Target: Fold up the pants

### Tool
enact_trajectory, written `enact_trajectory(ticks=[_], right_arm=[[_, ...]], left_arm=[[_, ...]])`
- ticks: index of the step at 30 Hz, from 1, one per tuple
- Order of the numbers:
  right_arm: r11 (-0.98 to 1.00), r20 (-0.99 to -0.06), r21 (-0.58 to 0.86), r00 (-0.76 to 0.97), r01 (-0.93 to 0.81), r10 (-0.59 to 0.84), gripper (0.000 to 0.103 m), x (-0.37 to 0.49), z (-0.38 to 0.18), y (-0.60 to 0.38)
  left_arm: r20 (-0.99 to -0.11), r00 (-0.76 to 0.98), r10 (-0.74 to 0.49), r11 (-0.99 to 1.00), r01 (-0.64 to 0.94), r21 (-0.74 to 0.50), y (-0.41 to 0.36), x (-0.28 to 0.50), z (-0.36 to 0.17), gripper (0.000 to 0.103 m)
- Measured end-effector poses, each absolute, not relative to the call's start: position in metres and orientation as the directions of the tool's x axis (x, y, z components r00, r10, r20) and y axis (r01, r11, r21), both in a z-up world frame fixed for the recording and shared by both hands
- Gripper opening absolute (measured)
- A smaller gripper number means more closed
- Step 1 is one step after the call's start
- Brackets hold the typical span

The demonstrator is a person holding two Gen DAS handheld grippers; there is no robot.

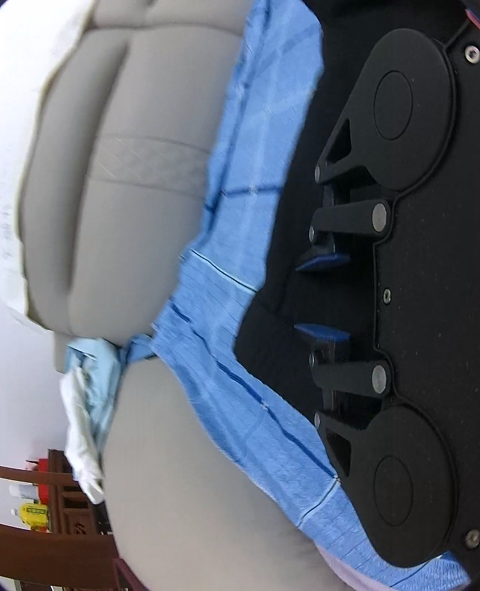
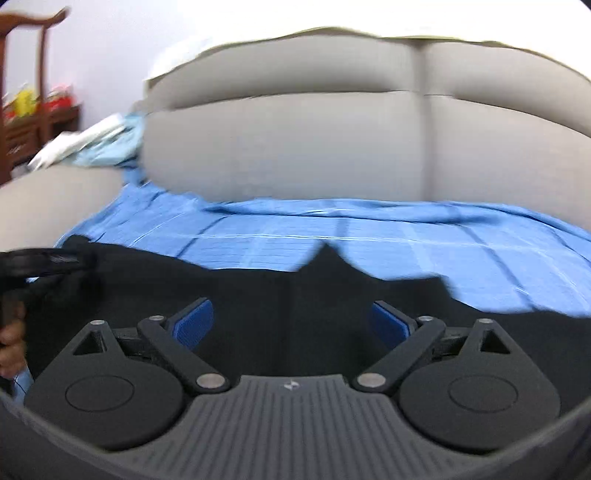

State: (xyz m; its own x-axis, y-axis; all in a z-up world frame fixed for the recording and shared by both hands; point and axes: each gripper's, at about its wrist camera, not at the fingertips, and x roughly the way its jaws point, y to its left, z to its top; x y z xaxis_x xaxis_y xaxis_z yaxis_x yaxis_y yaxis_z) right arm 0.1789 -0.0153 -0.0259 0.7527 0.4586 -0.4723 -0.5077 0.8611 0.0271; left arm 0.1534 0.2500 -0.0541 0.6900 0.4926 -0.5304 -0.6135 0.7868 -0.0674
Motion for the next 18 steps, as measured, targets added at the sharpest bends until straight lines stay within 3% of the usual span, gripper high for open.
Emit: enact_trajectory(ticks=[4,6,7,18], right_arm=[[0.853,-0.529,-0.029,0.733,-0.520,0.429,0.098,0.205,-0.049,0.013],[0.895,-0.570,-0.063,0.752,-0.442,0.331,0.098,0.214,-0.060,0.011],[0.920,-0.570,-0.073,0.773,-0.385,0.278,0.103,0.217,-0.066,0.002],[0.992,-0.527,-0.129,0.847,-0.003,-0.066,0.103,0.221,-0.066,-0.091]], left_arm=[[-0.504,0.689,0.520,0.797,-0.603,-0.002,0.245,0.151,-0.067,0.029],[-0.492,0.691,0.529,0.804,-0.594,0.031,0.242,0.151,-0.071,0.029],[-0.486,0.693,0.532,0.805,-0.592,0.037,0.242,0.152,-0.072,0.029],[-0.469,0.703,0.534,0.810,-0.585,0.044,0.241,0.149,-0.073,0.031]])
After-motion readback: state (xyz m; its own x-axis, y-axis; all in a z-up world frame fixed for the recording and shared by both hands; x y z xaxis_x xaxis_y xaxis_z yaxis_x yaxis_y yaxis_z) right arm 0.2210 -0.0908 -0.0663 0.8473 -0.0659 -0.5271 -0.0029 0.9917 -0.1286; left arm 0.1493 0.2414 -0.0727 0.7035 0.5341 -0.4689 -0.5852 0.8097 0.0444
